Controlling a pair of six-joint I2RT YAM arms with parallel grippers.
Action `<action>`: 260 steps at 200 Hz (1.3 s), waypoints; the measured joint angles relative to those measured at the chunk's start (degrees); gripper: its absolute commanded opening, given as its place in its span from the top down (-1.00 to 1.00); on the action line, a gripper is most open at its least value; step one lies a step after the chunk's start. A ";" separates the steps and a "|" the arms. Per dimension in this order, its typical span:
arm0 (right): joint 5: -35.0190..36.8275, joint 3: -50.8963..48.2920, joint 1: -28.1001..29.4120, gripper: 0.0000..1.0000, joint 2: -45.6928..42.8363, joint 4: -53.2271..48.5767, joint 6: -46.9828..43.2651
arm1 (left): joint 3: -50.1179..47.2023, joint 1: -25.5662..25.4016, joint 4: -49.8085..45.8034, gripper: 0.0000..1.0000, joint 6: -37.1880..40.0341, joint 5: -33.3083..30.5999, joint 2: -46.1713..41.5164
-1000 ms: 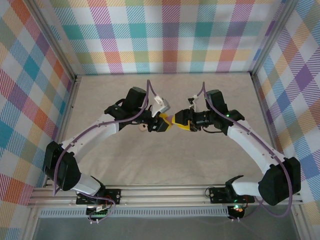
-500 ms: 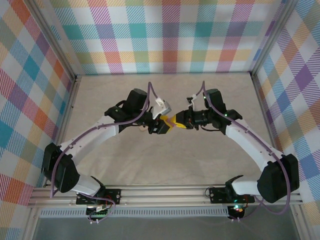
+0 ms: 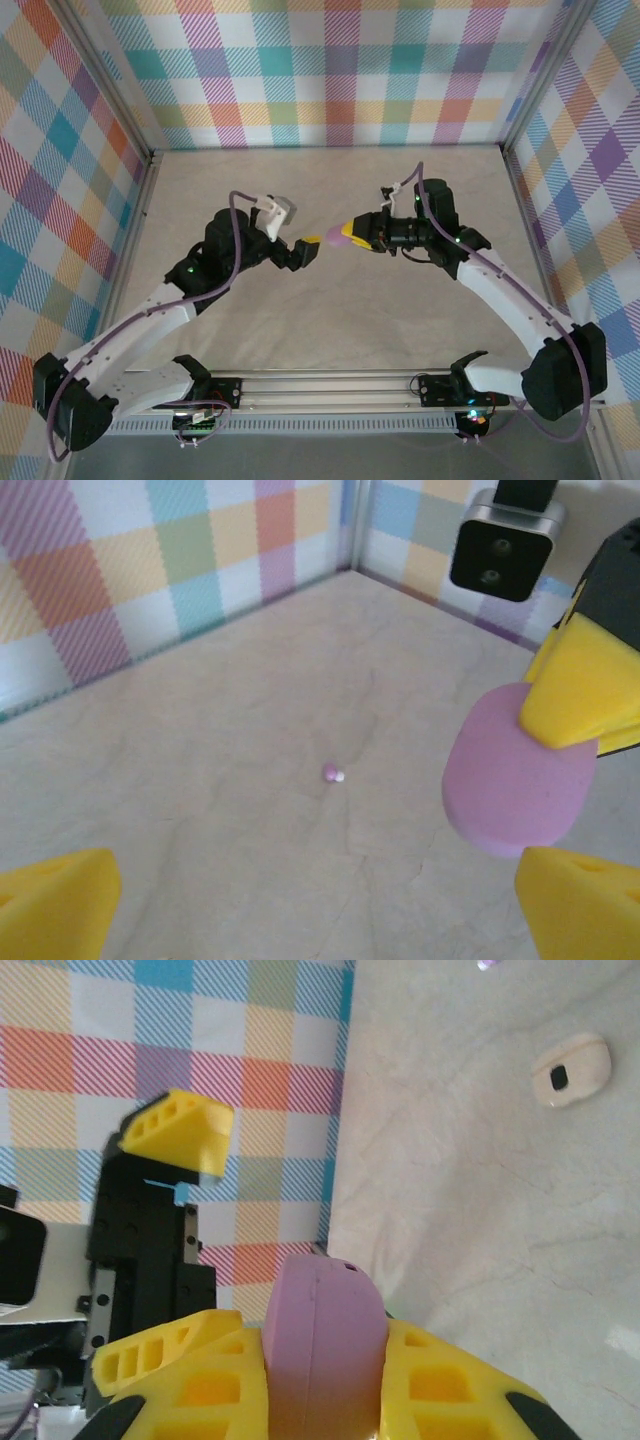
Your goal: Insert wireless bluetooth earbuds into charging case
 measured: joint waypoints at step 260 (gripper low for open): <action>-3.41 -7.76 0.04 0.87 -3.04 24.02 23.63 | -7.98 2.54 39.41 0.07 -13.46 31.10 12.37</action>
